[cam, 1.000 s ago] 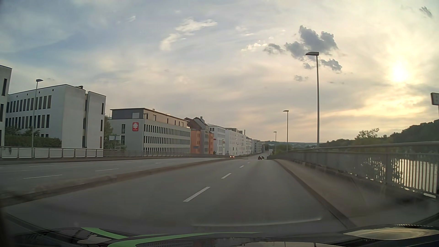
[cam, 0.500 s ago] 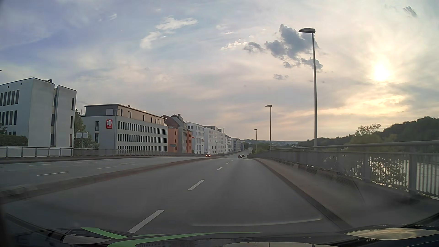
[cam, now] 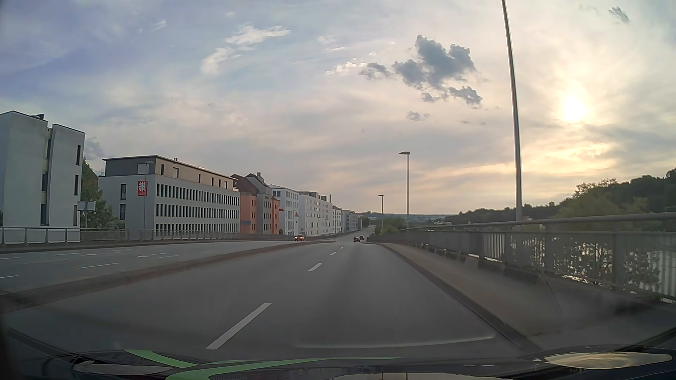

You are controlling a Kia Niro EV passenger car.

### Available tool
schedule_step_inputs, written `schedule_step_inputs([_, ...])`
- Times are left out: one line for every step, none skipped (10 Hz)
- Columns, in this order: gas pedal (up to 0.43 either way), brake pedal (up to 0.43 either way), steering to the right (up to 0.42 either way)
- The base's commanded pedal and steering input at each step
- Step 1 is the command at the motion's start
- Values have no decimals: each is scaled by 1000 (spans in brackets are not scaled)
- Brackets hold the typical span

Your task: Follow the waypoints while adhering to traffic rules and regulations

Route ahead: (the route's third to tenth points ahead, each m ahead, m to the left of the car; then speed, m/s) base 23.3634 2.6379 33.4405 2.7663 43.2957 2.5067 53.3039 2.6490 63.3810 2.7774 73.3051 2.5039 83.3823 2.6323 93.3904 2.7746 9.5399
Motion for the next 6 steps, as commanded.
schedule_step_inputs([339,0,11])
schedule_step_inputs([339,0,8])
schedule_step_inputs([339,0,6])
schedule_step_inputs([339,0,5])
schedule_step_inputs([339,0,5])
schedule_step_inputs([339,0,5])
